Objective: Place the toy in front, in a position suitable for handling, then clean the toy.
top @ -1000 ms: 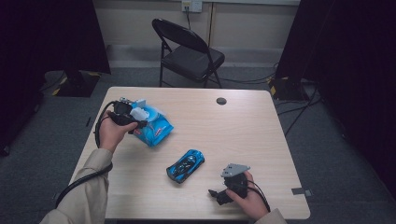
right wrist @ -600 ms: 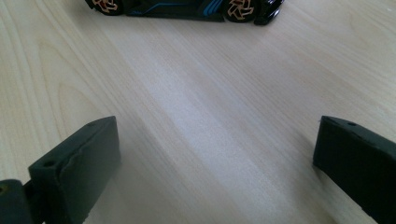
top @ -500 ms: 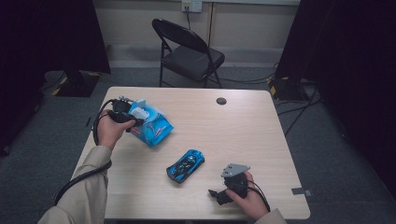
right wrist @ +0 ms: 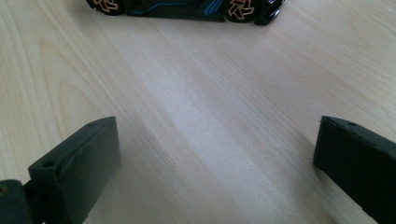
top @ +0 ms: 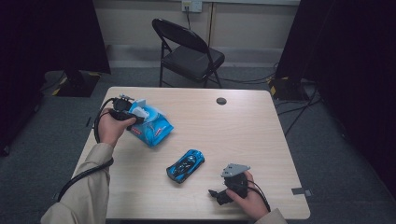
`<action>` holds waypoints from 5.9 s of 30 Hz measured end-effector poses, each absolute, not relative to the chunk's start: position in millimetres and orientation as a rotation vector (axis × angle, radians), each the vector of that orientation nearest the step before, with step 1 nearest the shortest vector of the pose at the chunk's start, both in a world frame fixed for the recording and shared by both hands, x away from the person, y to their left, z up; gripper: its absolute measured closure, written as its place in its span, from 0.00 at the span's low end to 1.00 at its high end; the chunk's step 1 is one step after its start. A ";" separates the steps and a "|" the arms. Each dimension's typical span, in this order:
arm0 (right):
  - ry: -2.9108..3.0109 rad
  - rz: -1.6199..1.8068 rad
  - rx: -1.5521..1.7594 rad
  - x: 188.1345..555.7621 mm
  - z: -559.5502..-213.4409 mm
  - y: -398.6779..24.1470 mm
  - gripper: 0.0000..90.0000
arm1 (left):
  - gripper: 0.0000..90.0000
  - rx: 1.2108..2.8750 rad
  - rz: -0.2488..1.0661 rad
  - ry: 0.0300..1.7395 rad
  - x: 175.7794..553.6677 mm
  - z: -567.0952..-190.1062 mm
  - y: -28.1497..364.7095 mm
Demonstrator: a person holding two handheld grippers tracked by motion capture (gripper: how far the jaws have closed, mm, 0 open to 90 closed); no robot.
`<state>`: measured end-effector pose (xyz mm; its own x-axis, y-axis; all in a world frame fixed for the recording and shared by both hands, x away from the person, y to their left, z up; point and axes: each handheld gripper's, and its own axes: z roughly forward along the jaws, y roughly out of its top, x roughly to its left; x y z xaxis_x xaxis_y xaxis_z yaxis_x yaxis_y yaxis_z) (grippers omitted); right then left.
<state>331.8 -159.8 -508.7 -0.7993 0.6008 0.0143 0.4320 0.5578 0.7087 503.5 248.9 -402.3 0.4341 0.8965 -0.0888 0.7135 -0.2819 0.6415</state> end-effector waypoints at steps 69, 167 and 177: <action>2.564 1.072 0.860 331.9 -508.8 -159.7 0.00 | 1.00 1.979 0.348 1.458 511.6 -353.3 235.3; 2.257 1.516 0.855 336.4 -441.2 -177.7 0.38 | 1.00 2.108 -0.044 0.570 363.2 -304.4 19.1; 2.367 1.536 0.851 333.7 -442.0 -182.3 0.84 | 1.00 2.089 -0.035 0.814 389.5 -356.3 68.3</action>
<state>333.7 -182.3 -442.0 -0.8158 0.5604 0.1430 0.3590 0.2967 0.8849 389.5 68.3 -356.3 0.7860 0.5362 -0.3076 0.5606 -0.4085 0.7203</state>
